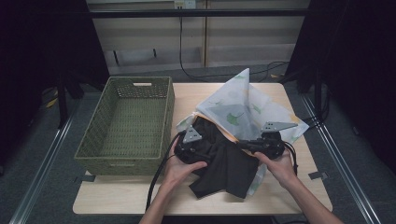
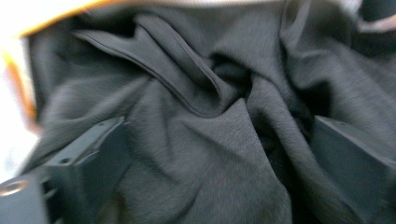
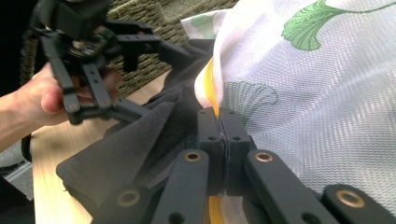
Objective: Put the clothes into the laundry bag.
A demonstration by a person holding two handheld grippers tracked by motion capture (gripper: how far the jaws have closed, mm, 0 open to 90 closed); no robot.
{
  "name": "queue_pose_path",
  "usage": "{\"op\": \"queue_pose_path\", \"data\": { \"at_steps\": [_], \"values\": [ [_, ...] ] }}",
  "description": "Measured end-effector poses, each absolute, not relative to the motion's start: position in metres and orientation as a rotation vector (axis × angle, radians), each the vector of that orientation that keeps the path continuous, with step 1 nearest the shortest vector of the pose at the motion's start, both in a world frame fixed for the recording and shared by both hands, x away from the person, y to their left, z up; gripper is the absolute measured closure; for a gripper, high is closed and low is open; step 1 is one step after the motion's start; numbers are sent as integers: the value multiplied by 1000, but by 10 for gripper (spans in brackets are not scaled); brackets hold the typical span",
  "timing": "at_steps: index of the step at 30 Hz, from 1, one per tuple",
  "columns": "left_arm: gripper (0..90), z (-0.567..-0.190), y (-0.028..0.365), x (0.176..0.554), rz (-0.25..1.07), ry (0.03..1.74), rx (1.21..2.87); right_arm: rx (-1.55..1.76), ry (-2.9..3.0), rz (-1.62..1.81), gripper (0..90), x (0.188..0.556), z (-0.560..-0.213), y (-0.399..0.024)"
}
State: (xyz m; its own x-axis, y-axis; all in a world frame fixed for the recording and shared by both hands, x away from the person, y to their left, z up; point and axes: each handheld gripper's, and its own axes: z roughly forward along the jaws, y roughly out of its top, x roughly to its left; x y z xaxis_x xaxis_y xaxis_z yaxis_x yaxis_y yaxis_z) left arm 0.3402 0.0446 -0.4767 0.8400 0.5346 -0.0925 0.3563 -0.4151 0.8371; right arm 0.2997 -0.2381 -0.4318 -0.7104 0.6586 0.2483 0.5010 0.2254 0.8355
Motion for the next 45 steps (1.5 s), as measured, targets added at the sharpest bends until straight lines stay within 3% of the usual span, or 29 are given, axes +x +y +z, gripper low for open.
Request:
{"op": "queue_pose_path", "data": {
  "at_steps": [7,10,17,22,28,32,33,36,38,40,45],
  "values": [
    [26,-458,26,332,108,528,1993,1109,2335,1493,896,301,-432,-237],
    [13,-463,10,342,155,604,2106,1104,2336,1491,896,300,-431,-236],
    [31,-486,10,342,330,557,2224,1091,2340,1489,895,298,-430,-236],
    [51,-481,22,345,338,591,2146,1091,2343,1476,893,298,-431,-236],
    [14,-502,11,348,332,589,2297,1075,2355,1468,866,297,-431,-232],
    [162,-502,12,347,405,590,2306,1071,2360,1460,829,298,-432,-230],
    [235,-503,12,347,404,605,2283,1064,2361,1452,796,298,-432,-229],
    [334,-500,14,348,424,608,2295,1040,2354,1393,674,297,-430,-225],
    [405,-498,17,349,448,596,2314,1029,2361,1365,650,297,-430,-222],
    [545,-496,18,349,454,610,2318,1035,2360,1345,603,298,-430,-217],
    [702,-494,18,348,409,666,2248,1036,2366,1301,570,305,-433,-207]
  ]
}}
